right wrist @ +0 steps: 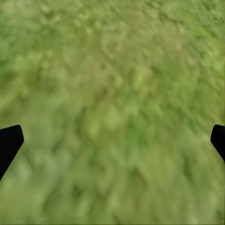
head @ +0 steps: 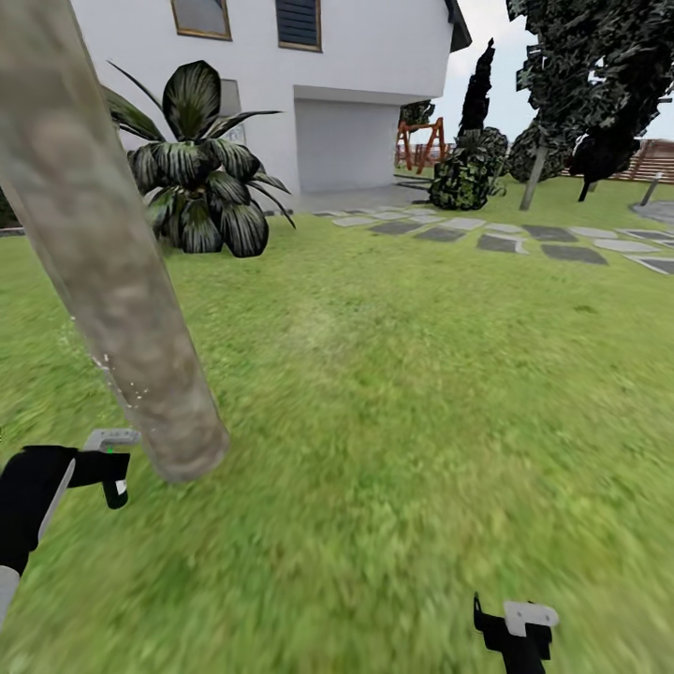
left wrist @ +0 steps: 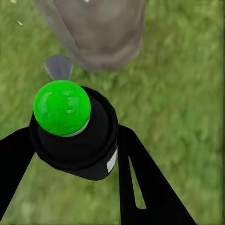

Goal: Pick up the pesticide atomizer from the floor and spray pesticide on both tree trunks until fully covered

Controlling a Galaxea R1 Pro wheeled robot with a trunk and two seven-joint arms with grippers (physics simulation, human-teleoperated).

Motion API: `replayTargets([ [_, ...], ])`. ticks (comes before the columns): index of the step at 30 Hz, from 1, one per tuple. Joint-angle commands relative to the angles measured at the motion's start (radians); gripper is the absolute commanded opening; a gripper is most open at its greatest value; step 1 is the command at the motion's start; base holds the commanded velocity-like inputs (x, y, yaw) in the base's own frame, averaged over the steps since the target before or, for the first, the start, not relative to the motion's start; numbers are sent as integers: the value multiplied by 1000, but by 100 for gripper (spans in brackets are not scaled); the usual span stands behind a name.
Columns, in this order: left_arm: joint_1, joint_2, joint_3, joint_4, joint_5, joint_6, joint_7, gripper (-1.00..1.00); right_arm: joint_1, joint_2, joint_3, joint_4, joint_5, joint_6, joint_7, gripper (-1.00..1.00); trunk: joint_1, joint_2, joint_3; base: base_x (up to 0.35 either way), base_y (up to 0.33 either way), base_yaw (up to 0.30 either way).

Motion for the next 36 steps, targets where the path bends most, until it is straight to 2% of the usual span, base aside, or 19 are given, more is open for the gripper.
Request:
replayTargets([
  [1, 0, 0, 0, 3, 0, 0, 0, -100, 0, 0, 0, 0, 0, 0, 0, 100, 0, 0, 0, 176, -170, 197],
  [4, 0, 0, -1, 30, 0, -2, 0, -100, 0, 0, 0, -1, 0, 0, 0, 100, 0, 0, 0, 191, -170, 257],
  [14, 0, -1, -2, 36, 0, -2, 0, -100, 0, 0, 0, -1, 0, 0, 0, 100, 0, 0, 0, 210, -149, 277],
  [25, 0, -15, -4, 67, -2, -3, 1, -100, 0, 0, 0, -1, 0, 0, 0, 100, 0, 0, 0, 1, -218, 8],
  [27, 0, -15, -4, 68, -1, -3, 15, -100, 0, 0, 0, 0, 0, 0, 0, 100, 0, 0, 0, 61, -271, 0],
  [28, 0, -16, -3, 69, 0, -3, 46, -100, 0, 0, 0, 0, 0, 0, 0, 100, 0, 0, 0, 101, -271, 31],
  [36, 0, -24, -4, 69, 4, -3, 65, -100, 0, 0, 0, -1, 0, 0, 0, 100, 0, 0, 0, 136, -262, 226],
])
